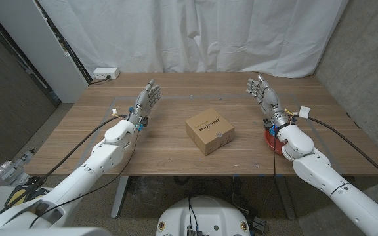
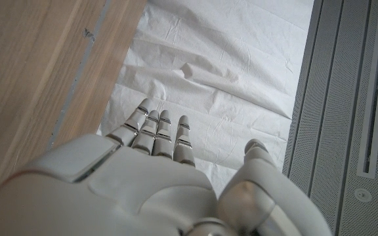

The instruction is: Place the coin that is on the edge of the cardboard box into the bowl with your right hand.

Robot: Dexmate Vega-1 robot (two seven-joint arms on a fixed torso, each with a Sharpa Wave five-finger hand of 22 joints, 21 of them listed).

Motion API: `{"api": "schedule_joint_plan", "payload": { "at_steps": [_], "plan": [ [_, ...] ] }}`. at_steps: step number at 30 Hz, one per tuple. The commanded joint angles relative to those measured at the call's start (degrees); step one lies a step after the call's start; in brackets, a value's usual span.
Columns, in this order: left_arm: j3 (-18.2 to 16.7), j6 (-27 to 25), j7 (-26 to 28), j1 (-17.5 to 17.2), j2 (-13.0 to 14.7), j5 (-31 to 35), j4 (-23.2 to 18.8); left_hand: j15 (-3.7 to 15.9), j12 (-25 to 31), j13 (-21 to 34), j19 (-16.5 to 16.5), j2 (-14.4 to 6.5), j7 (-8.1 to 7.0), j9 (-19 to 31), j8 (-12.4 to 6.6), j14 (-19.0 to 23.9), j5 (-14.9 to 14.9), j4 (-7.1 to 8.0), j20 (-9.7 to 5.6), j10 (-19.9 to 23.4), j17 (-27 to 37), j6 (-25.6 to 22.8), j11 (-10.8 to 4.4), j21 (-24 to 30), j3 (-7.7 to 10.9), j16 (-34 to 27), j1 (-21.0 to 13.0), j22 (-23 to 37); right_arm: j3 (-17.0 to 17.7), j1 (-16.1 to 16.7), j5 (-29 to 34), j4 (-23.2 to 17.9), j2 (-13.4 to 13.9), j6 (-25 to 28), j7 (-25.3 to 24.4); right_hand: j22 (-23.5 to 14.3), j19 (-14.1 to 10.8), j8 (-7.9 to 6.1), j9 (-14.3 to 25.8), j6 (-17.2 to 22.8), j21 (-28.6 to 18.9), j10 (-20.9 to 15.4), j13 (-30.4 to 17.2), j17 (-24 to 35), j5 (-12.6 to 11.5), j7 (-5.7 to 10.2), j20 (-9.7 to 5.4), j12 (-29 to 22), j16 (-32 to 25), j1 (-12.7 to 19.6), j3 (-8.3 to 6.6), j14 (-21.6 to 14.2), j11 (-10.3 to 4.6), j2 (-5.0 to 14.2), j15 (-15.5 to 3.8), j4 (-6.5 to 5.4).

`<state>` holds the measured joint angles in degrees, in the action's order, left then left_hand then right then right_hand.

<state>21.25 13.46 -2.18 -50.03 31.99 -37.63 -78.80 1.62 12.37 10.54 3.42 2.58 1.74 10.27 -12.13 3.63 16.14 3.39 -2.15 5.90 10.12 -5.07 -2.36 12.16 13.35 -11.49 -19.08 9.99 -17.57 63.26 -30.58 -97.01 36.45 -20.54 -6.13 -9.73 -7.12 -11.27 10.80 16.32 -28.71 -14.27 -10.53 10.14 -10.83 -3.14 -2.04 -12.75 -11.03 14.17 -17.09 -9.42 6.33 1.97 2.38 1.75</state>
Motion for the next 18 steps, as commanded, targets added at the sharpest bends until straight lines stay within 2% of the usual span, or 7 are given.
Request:
{"api": "schedule_joint_plan", "payload": {
  "at_steps": [1,12,18],
  "plan": [
    [-0.7,-0.1,-0.1,-1.4,1.3,-0.4,-1.8,0.00,0.0,0.2,0.4,-0.4,0.19,0.3,-0.09,0.3,-0.2,-0.48,-3.42,0.3,0.2,-0.6,0.38,-0.1,0.18,0.2,-0.9,0.2,1.1,4.0,2.3,-5.4,1.4,-1.0,-1.7,-0.3,-0.5,-0.41,0.1,0.3,0.3,-0.5,-0.2,0.2,0.1,0.27,-0.15,-0.6,-0.3,0.6,-0.23,-0.5,-0.12,0.19,0.01,0.32],
    [-1.5,-0.9,1.3,-2.7,3.0,-0.1,-4.7,-0.08,-0.1,0.2,0.2,-0.6,0.23,0.3,-0.02,0.4,-0.4,-0.73,-3.26,0.3,0.2,-0.7,0.55,-0.3,0.29,0.3,-1.4,0.2,2.5,7.6,3.6,-9.7,2.4,-1.3,-2.8,-0.3,-0.8,-0.52,0.2,0.8,0.6,-1.1,-0.2,0.2,0.2,0.57,0.01,-0.7,-0.3,0.8,-0.27,-0.8,-0.03,0.29,-0.03,0.51],
    [-1.6,-0.9,1.3,-2.5,3.4,0.3,-5.1,-0.11,-0.1,0.2,0.1,-0.7,0.21,0.3,0.02,0.4,-0.6,-0.86,-3.21,0.4,0.2,-0.8,0.21,-0.3,0.36,0.4,-1.7,0.2,2.9,8.8,4.4,-10.5,2.4,-2.0,-3.0,-0.3,-1.0,-0.55,0.2,1.0,0.7,-1.2,-0.2,0.2,0.2,0.68,0.05,-0.7,-0.4,0.9,-0.28,-1.0,-0.08,0.30,-0.13,0.62]
  ]
}}
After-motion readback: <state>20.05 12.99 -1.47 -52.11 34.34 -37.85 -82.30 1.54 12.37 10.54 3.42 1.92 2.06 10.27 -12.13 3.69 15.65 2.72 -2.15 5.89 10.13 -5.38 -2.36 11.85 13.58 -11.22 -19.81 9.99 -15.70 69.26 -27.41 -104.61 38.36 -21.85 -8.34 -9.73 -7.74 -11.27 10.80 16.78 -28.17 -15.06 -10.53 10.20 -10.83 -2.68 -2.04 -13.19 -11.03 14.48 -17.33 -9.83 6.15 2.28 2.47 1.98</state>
